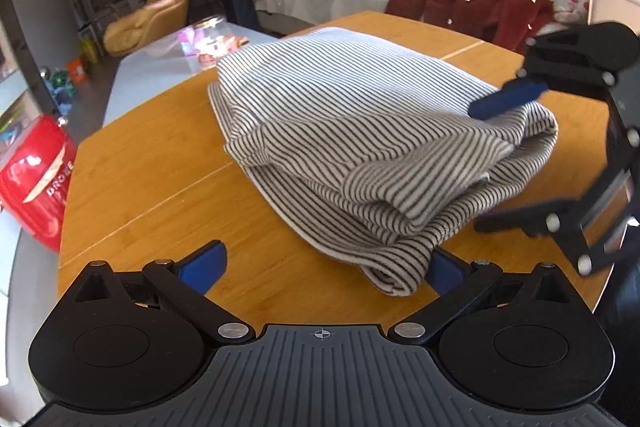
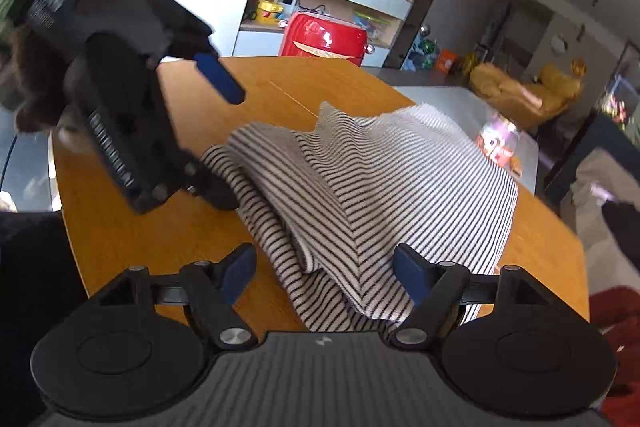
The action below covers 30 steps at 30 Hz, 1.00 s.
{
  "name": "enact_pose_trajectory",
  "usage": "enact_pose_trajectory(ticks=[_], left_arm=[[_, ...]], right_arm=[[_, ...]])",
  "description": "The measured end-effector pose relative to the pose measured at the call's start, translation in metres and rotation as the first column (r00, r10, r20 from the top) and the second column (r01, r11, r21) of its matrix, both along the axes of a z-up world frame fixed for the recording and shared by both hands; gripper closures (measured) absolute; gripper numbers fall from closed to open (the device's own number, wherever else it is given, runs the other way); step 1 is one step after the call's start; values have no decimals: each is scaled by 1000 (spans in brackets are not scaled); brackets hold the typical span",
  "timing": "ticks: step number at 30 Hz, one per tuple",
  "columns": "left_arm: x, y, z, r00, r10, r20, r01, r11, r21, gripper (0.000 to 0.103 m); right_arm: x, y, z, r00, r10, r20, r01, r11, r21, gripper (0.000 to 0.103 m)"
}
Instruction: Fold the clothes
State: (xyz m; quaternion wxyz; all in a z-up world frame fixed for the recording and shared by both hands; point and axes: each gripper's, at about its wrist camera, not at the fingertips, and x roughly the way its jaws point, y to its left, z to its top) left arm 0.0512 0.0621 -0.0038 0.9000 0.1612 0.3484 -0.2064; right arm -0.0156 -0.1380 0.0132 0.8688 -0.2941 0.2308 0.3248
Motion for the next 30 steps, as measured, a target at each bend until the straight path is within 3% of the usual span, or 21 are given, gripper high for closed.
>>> enact_pose_trajectory(ticks=[5,8,10,13,17,21,26,29,30], left_arm=[[7,5,14,1000,25,2,-25,997,-72,0],[13,7,22,999,37,-10,-38,991,-128,0],[16,9,25,999,48,-23,-51,986,-160,0],[11,18,36,1000,17,-22,-21,974,-225,0],[15,45,65,1000,9,5,-7,934,-356,0],[41,41,73,997,52,53,-32,949,-313,0],[71,19,41,1000,-10,0,10,980,-198,0],[77,17,20,999,-17,-30,13,988,-151,0],[77,20,16,999,-29,-45,21,985,-169,0]], right_arm=[[-8,15,-6,989,36,144,-23,995,-93,19],[-1,28,-18,957,26,290,30,982,-188,20],[7,26,-15,968,19,252,28,983,-183,62],[15,21,-10,979,16,202,22,983,-183,67],[9,12,1,990,33,134,-7,982,-191,69],[-11,13,15,993,99,68,-82,972,-220,70],[-34,7,46,988,149,-33,-153,965,-215,71],[-33,4,92,976,209,-66,-218,961,-169,72],[-31,3,110,970,233,-71,-242,958,-151,73]])
